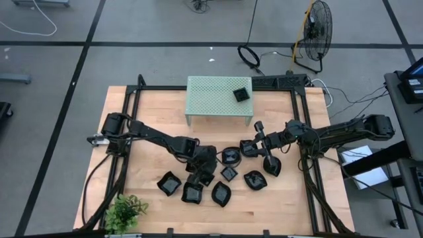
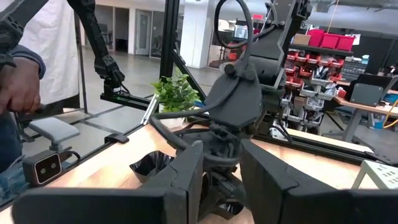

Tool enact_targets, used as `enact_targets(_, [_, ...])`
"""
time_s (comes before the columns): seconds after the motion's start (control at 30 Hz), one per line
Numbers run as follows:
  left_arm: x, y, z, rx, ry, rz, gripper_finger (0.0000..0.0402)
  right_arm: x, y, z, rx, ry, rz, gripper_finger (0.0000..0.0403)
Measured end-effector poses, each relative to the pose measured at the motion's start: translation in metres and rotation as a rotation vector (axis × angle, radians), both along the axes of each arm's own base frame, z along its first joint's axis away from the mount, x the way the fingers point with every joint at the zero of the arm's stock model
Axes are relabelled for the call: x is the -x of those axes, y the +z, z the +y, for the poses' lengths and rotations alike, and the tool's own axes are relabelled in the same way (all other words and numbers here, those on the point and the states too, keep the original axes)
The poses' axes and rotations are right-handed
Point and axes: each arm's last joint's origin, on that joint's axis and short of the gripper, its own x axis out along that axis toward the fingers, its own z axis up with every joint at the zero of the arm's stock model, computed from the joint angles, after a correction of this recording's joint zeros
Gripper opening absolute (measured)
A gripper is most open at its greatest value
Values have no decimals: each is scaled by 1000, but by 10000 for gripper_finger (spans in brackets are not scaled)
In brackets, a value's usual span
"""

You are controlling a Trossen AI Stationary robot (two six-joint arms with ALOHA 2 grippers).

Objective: Pick & Place Mini shaped plates
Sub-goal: Stack the black square plate on top of the other black square plates on the shelf

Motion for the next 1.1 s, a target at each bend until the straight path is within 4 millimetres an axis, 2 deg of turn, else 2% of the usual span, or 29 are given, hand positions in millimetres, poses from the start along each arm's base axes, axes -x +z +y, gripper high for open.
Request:
enact_targets(0.27, [1,-1,2,-41,20,4,190,0,0,0,1,0,0,93])
enact_targets(0.53, [-3,-16,1,-18,19,28,190,0,0,0,5,0,4,93])
enact_targets(1.1, [-4,-11,1,-17,53,15,191,0,-1,0,4,0,13,91])
